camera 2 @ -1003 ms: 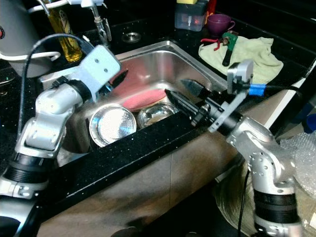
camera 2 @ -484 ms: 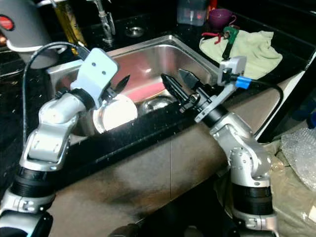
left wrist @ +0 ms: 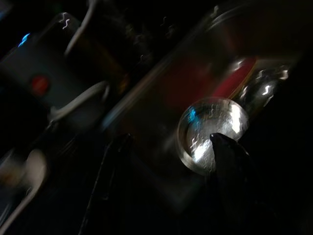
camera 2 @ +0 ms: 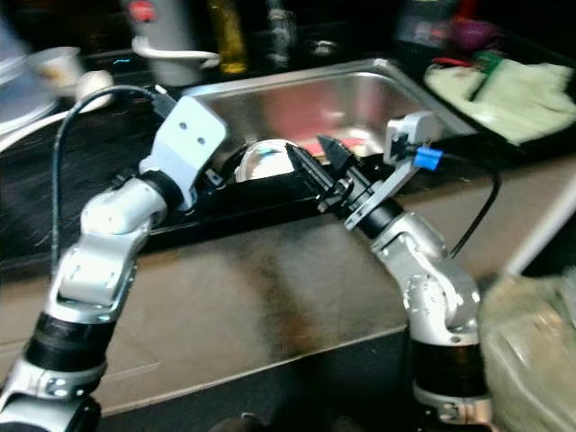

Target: Kitchen organization

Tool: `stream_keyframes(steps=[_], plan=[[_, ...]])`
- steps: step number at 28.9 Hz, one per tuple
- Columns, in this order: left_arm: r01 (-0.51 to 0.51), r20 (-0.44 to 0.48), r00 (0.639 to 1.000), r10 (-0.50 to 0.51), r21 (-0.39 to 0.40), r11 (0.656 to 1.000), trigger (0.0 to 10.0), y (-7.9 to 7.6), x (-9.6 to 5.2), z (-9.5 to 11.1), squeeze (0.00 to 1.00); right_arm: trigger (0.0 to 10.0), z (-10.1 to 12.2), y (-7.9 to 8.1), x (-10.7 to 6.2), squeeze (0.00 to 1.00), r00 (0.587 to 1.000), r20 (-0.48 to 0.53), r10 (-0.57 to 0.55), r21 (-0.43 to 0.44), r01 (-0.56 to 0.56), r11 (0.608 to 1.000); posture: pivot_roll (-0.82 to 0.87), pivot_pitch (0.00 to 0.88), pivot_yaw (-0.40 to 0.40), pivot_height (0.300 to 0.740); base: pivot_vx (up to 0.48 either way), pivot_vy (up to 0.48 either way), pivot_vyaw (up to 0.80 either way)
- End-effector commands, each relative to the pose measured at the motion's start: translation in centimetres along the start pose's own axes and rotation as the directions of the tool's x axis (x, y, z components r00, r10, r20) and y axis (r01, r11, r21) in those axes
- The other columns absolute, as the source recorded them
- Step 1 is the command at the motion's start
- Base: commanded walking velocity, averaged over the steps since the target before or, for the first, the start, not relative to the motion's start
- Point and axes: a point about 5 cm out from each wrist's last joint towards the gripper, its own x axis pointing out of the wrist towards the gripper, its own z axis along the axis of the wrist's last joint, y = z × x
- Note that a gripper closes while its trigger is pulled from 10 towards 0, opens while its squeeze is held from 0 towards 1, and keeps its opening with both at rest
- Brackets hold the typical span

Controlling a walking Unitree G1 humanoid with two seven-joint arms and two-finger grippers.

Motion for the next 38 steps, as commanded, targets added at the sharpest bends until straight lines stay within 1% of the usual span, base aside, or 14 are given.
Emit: stream_keyframes(steps=[1,6,12,15,17,18,21,27,30,31,33,34,36,38], plan=[[0.016,0.002,1.0,-0.016,-0.011,1.0,10.0,-0.4,0.0,0.1,0.0,10.0,0.0,-0.1,-0.1,0.0,1.0,-0.007,-0.004,-0.005,0.004,1.0,-0.01,0.041,0.034,0.732,-0.345,0.0,0.8],[0.017,-0.01,1.0,-0.018,-0.018,1.0,10.0,-0.6,-0.1,-0.3,0.0,10.0,-0.1,-0.4,-0.3,0.0,1.0,-0.011,-0.018,-0.013,0.018,1.0,-0.01,0.043,0.036,0.732,-0.331,0.0,0.8],[0.006,-0.081,0.997,-0.008,-0.021,1.0,10.0,-0.8,-0.6,-2.6,0.0,10.0,-1.2,-3.6,-1.7,0.0,0.973,-0.084,-0.213,-0.122,0.203,0.972,-0.01,0.041,0.034,0.732,0.0,0.0,0.13],[-0.039,-0.188,0.982,0.028,-0.059,0.997,10.0,-0.9,-1.4,-6.2,0.0,10.0,-3.4,-7.0,-4.1,0.0,0.897,-0.176,-0.406,-0.188,0.374,0.908,-0.01,0.039,0.034,0.732,0.0,0.0,0.0],[-0.07,-0.254,0.966,0.044,-0.095,0.993,10.0,-1.0,-2.1,-8.4,0.0,10.0,-4.4,-8.2,-5.4,0.0,0.857,-0.209,-0.471,-0.21,0.431,0.878,-0.01,0.039,0.034,0.732,0.0,0.0,0.0],[-0.07,-0.254,0.966,0.044,-0.095,0.993,10.0,-1.0,-2.1,-8.4,0.0,10.0,-4.4,-8.2,-5.4,0.0,0.857,-0.209,-0.471,-0.21,0.431,0.878,-0.01,0.039,0.034,0.732,0.0,0.0,0.0],[-0.122,-0.367,0.928,0.065,-0.135,0.983,10.0,-1.3,-3.7,-11.8,0.0,10.0,-5.7,-8.9,-6.9,0.0,0.82,-0.257,-0.512,-0.234,0.461,0.856,-0.01,0.042,0.033,0.732,0.0,0.0,0.0],[-0.154,-0.419,0.905,0.074,-0.161,0.975,10.0,-1.7,-4.9,-13.6,0.0,10.0,-7.0,-9.5,-7.9,0.0,0.784,-0.295,-0.545,-0.261,0.483,0.836,-0.01,0.047,0.028,0.732,0.0,0.0,0.0],[-0.187,-0.453,0.888,0.082,-0.193,0.963,10.0,-2.1,-5.6,-15.1,0.0,10.0,-8.8,-10.3,-9.3,0.0,0.728,-0.34,-0.596,-0.286,0.523,0.803,-0.01,0.047,0.026,0.732,0.0,0.0,0.0],[-0.187,-0.453,0.888,0.082,-0.193,0.963,10.0,-2.1,-5.6,-15.1,0.0,10.0,-8.8,-10.3,-9.3,0.0,0.728,-0.34,-0.596,-0.286,0.523,0.803,-0.01,0.047,0.026,0.732,0.0,0.0,0.0],[-0.205,-0.486,0.87,0.086,-0.197,0.959,10.0,-2.4,-6.3,-16.3,0.0,10.0,-10.1,-11.0,-10.6,0.0,0.668,-0.372,-0.645,-0.327,0.556,0.764,-0.01,0.047,0.025,0.732,0.0,0.0,0.0],[-0.205,-0.486,0.87,0.086,-0.197,0.959,10.0,-2.4,-6.3,-16.3,0.0,10.0,-10.1,-11.0,-10.6,0.0,0.668,-0.372,-0.645,-0.327,0.556,0.764,-0.01,0.047,0.025,0.732,0.0,0.0,0.0],[-0.221,-0.521,0.849,0.083,-0.208,0.953,10.0,-2.9,-7.2,-17.7,0.0,10.0,-11.0,-11.3,-11.9,0.0,0.621,-0.393,-0.678,-0.344,0.584,0.735,-0.01,0.049,0.023,0.732,0.0,0.0,0.0],[-0.224,-0.525,0.847,0.083,-0.211,0.951,10.0,-3.0,-7.4,-17.9,0.0,10.0,-11.2,-11.3,-12.1,0.0,0.615,-0.398,-0.68,-0.346,0.586,0.733,-0.01,0.048,0.022,0.732,0.0,0.0,0.0]])
